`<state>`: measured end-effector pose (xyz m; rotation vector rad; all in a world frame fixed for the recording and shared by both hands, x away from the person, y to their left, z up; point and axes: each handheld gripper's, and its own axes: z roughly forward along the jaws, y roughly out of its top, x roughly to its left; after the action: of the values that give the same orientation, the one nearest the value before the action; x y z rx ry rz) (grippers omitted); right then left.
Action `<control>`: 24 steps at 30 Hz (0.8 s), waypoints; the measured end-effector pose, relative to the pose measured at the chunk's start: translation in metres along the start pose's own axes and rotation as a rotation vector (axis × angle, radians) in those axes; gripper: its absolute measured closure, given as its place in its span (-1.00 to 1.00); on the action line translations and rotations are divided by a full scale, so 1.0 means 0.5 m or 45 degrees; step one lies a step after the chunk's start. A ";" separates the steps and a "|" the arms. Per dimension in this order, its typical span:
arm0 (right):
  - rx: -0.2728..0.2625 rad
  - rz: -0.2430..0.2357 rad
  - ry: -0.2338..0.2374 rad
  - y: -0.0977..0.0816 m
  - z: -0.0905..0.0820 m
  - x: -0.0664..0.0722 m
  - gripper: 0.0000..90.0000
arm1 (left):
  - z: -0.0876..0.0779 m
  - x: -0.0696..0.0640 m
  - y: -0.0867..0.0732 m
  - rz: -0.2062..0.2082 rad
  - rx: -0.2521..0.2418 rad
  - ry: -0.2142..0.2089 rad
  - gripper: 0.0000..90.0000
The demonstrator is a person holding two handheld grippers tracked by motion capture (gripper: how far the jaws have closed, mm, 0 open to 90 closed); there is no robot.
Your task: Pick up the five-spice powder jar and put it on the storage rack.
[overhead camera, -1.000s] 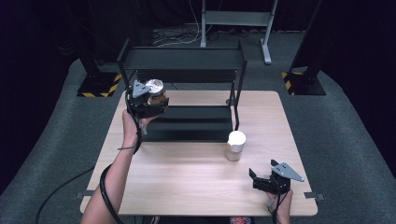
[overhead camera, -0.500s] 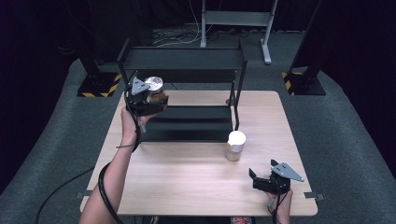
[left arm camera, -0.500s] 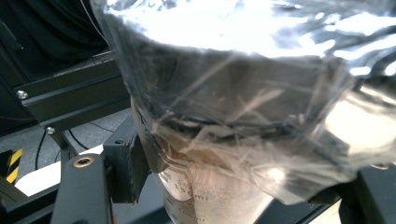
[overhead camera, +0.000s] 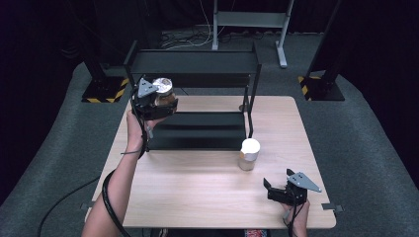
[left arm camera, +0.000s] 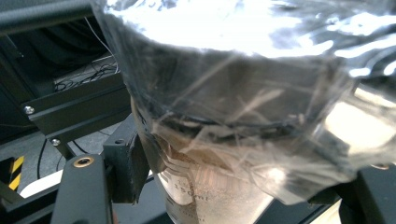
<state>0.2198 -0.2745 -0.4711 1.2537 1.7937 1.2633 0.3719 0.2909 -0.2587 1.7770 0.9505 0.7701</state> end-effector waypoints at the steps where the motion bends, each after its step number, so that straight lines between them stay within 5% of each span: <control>1: 0.000 0.000 0.000 0.000 0.000 0.000 -1.00 | 0.000 0.000 0.000 0.000 0.000 0.000 -0.33; 24: -0.003 0.001 0.003 -0.001 0.000 -0.001 -1.00 | -0.025 0.006 0.042 0.010 -0.033 -0.007 -0.33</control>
<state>0.2198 -0.2752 -0.4715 1.2522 1.7931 1.2678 0.3687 0.2935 -0.2345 1.7605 0.9261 0.7791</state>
